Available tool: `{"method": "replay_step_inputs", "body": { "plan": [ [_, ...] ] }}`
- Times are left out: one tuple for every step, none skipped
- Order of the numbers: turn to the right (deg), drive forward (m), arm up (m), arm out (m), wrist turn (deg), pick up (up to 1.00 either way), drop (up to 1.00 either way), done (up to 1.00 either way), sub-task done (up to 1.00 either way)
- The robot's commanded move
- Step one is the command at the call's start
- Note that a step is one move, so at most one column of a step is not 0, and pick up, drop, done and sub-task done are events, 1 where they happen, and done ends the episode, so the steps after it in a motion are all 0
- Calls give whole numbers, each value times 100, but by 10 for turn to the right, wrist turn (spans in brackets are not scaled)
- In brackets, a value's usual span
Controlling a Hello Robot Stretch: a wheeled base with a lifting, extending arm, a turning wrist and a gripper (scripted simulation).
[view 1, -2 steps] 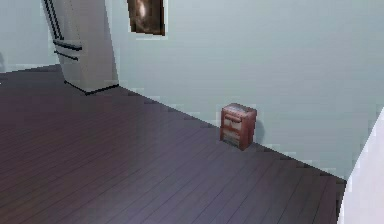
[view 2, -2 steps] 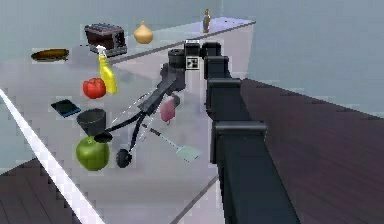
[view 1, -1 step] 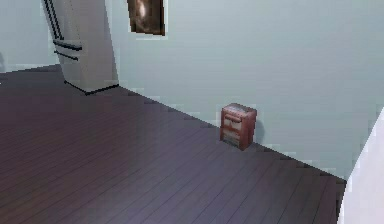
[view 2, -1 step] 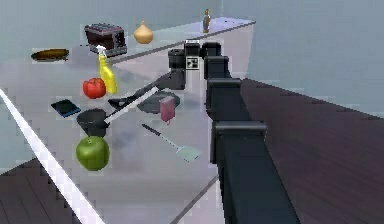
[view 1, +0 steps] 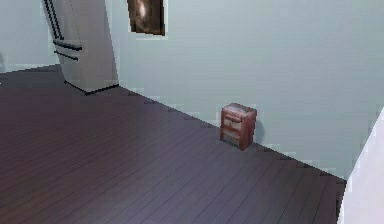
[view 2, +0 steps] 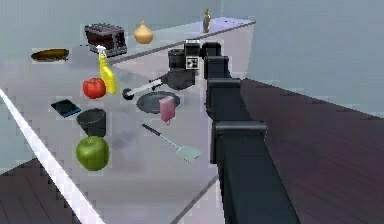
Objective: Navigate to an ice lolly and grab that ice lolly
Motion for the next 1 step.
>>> {"method": "replay_step_inputs", "body": {
  "plan": [
    [0,0,0,0,240,0,0,0,0]
  ]
}}
